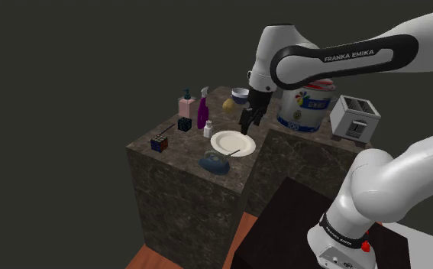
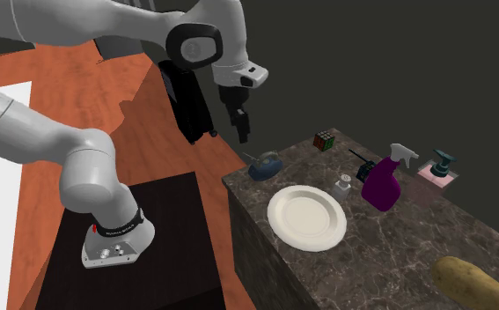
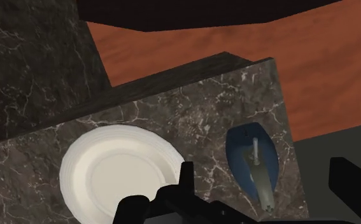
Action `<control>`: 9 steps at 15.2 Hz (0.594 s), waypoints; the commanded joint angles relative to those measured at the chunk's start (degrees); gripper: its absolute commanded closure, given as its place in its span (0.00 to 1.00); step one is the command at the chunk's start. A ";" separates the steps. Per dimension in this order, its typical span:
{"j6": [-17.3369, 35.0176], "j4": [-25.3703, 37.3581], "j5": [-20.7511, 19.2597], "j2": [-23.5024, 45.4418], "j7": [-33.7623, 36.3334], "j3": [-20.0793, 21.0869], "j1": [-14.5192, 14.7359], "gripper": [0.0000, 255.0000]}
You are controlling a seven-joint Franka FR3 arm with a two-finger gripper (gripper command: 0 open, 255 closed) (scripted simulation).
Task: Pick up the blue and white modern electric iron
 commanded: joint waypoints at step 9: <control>20.35 0.99 -2.91 19.30 -0.07 2.45 1.41 0.00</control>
